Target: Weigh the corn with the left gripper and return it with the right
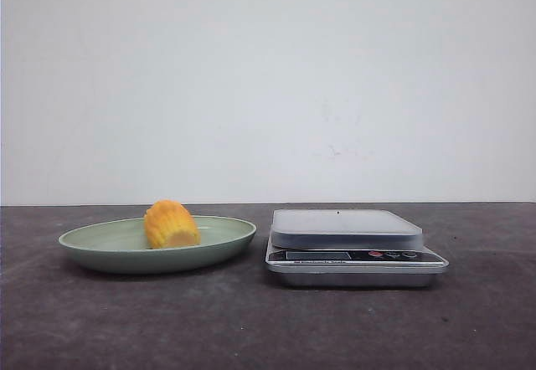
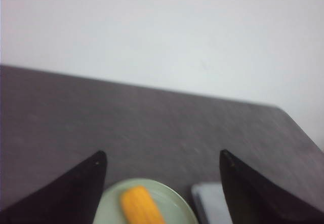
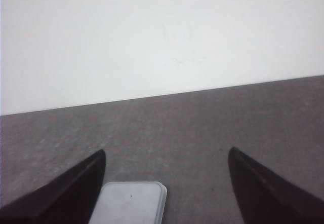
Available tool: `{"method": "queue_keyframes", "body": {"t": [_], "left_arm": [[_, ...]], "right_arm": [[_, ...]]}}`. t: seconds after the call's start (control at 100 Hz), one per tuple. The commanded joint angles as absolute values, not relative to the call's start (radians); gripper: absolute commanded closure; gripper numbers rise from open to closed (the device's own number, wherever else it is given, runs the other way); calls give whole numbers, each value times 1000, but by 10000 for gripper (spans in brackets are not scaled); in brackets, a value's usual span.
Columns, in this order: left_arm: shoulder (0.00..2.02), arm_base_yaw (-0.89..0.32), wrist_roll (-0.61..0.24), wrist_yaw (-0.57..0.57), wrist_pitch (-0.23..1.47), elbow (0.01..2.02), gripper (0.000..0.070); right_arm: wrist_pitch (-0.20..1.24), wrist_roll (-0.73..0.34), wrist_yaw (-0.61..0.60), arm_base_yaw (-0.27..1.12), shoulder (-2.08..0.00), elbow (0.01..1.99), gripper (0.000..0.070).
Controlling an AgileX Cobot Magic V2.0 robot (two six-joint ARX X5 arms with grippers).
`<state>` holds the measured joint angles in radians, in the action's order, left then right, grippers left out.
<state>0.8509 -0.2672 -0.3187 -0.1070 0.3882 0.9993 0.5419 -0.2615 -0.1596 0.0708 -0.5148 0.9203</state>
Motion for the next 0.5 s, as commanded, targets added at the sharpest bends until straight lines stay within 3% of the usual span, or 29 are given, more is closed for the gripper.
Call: {"method": "queue_keyframes", "body": {"t": [0.0,0.23,0.49], "left_arm": [[968,-325,-338,-69,369,1014,265],[1308,-448,-406,6,290,1015,253],[1581,-484,-436,57,258,1015,252]], "right_arm": [[542,-249,-162,78,-524,936,210],[556,-247,-169,83,-528,937,137],[559,-246,-187,83,-528,937,136]]}}
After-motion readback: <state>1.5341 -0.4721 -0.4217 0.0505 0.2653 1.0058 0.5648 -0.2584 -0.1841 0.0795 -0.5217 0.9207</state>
